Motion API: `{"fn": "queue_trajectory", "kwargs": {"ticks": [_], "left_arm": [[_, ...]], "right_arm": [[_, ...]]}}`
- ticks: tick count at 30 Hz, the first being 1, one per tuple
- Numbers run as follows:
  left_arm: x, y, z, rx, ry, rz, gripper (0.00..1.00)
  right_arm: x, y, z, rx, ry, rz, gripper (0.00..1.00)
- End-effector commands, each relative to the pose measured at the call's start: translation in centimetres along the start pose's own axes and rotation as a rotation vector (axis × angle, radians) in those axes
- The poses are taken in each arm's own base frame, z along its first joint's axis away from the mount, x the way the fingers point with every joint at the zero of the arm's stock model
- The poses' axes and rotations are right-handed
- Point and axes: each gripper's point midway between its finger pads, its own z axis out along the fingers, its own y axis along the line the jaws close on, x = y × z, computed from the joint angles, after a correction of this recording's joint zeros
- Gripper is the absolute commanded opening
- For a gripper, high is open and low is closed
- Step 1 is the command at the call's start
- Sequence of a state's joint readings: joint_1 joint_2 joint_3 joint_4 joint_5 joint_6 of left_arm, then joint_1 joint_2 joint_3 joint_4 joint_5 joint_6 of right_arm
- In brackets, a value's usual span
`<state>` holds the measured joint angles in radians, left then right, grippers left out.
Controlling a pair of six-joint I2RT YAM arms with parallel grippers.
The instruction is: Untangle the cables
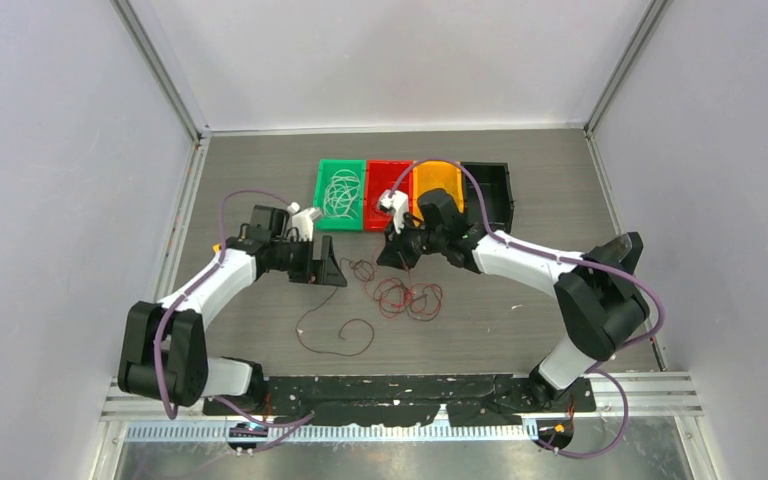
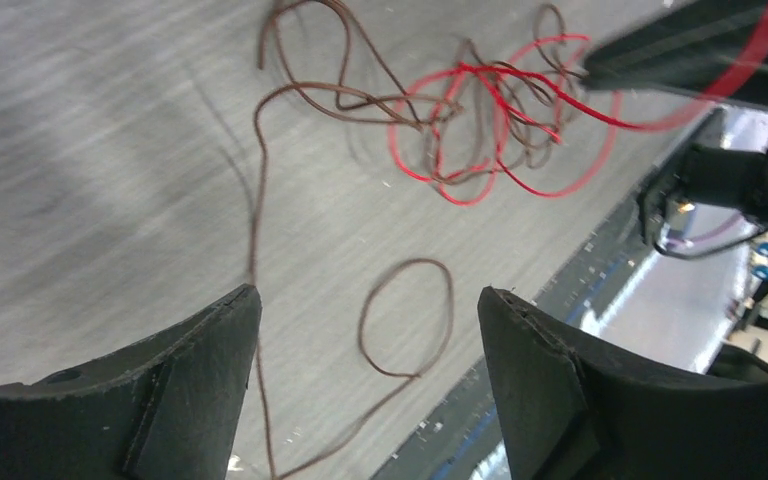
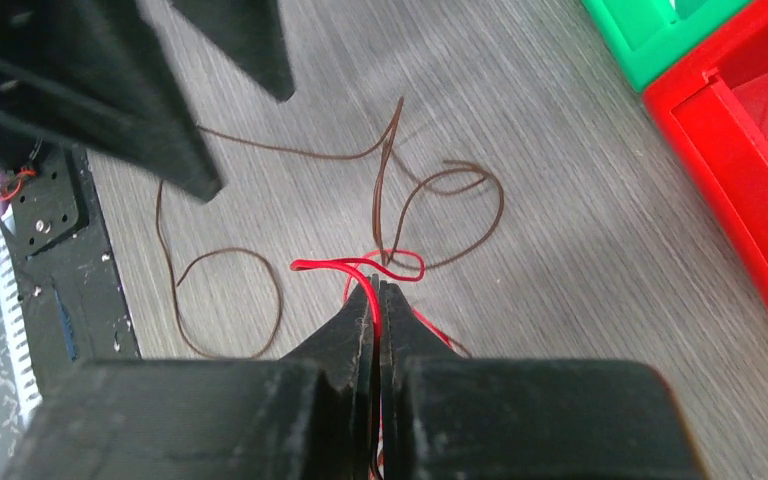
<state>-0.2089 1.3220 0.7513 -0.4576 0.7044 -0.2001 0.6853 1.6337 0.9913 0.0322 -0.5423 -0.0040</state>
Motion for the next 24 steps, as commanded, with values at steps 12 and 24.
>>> {"fn": "queue_trajectory", "kwargs": {"ticks": [12,24], "left_arm": [[-5.7,0.8,1.6,-0.004,0.005,0.332,0.61],[-3.7,0.7,2.3,0.060,0.192,0.871,0.44]], "right_arm": [[1.3,1.8,-2.3,-0.039,0.048,-0.068,0.06],[1.6,1.5,-2.3,-0.036,0.058,-0.062,0.06]]}}
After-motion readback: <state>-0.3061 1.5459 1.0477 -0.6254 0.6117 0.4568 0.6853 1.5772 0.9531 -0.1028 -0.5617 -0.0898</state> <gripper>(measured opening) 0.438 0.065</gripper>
